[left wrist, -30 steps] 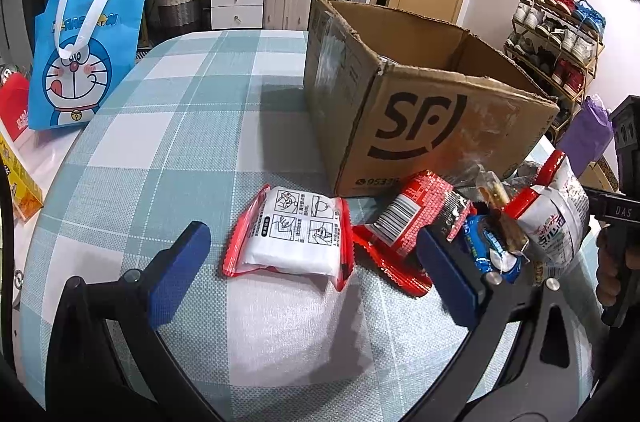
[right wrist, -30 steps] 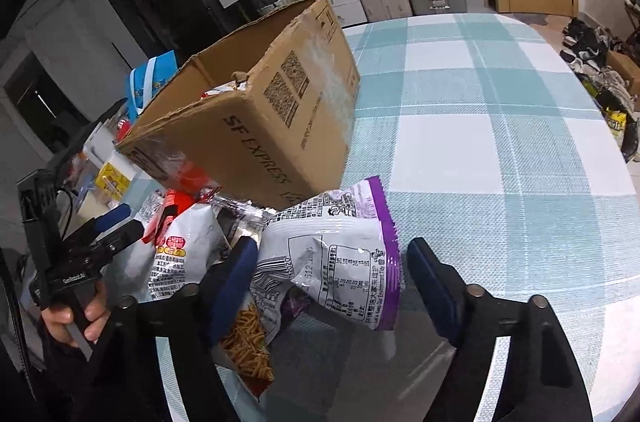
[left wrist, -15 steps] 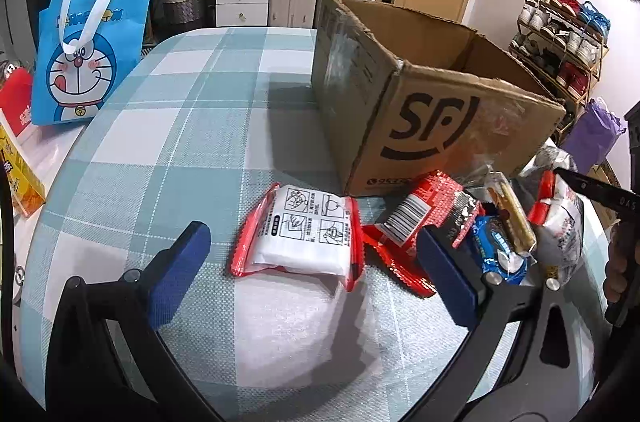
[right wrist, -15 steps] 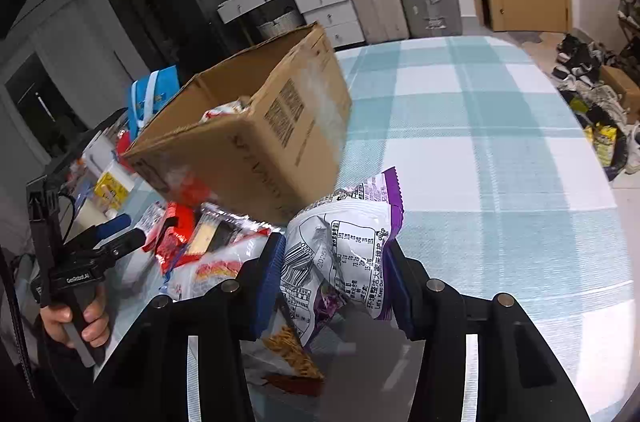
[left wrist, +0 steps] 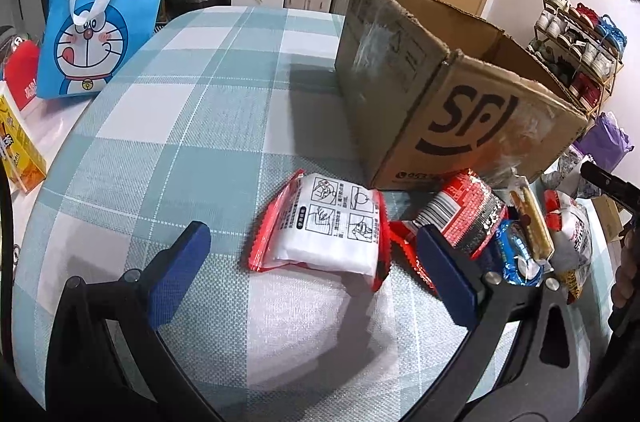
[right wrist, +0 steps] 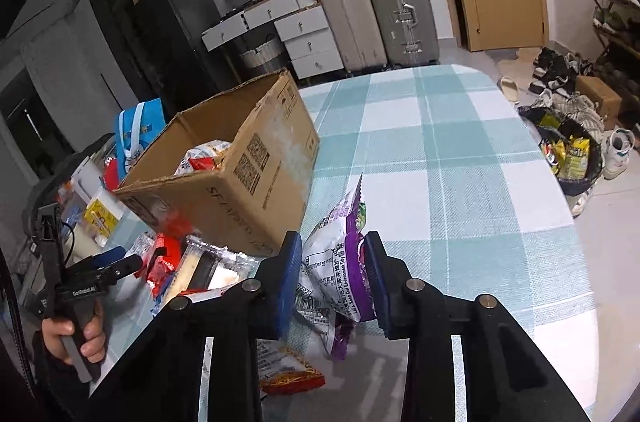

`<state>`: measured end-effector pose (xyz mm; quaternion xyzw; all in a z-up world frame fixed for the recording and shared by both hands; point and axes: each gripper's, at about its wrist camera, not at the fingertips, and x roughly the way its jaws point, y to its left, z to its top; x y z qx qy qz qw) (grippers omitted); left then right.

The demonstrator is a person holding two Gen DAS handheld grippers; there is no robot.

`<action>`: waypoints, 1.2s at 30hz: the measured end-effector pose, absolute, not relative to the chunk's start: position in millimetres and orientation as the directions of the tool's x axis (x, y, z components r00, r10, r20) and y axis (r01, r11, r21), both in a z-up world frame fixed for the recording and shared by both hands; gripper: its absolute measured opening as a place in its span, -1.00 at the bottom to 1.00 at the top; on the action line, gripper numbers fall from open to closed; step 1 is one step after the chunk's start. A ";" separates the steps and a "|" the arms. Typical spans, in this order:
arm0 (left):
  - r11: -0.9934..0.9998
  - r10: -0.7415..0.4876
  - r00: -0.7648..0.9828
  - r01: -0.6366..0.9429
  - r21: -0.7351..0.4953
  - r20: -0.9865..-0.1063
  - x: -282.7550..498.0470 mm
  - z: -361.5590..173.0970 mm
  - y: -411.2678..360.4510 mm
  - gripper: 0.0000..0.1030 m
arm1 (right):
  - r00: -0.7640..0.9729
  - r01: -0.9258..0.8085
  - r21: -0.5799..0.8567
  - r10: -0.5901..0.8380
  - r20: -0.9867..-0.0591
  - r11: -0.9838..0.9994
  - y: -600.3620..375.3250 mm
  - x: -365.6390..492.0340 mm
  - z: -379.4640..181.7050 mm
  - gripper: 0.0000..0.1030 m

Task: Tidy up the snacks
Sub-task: 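Grasp the white-and-red snack pack with the left gripper while the right gripper grasps the purple chip bag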

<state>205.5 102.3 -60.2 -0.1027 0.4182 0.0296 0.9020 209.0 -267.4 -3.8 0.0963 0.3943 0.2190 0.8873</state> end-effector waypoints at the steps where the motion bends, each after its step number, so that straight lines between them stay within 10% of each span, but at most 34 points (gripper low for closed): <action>1: 0.977 -0.034 0.644 -0.139 -0.161 -0.764 206.6 -61.4 102.6 0.95 | 0.589 -0.318 0.340 0.465 -0.661 0.885 -265.8 208.7 -4.3 -0.36; 21: 0.981 -0.075 0.651 -0.087 -0.172 -0.756 203.7 -61.8 96.6 -0.02 | 0.537 -0.308 0.249 0.384 -0.752 0.918 -246.4 212.9 -27.9 0.29; 36: 0.979 -0.083 0.679 -0.080 -0.187 -0.729 197.6 -55.2 96.8 -0.12 | 0.524 -0.301 0.319 0.435 -0.732 0.899 -252.5 218.1 -33.6 0.03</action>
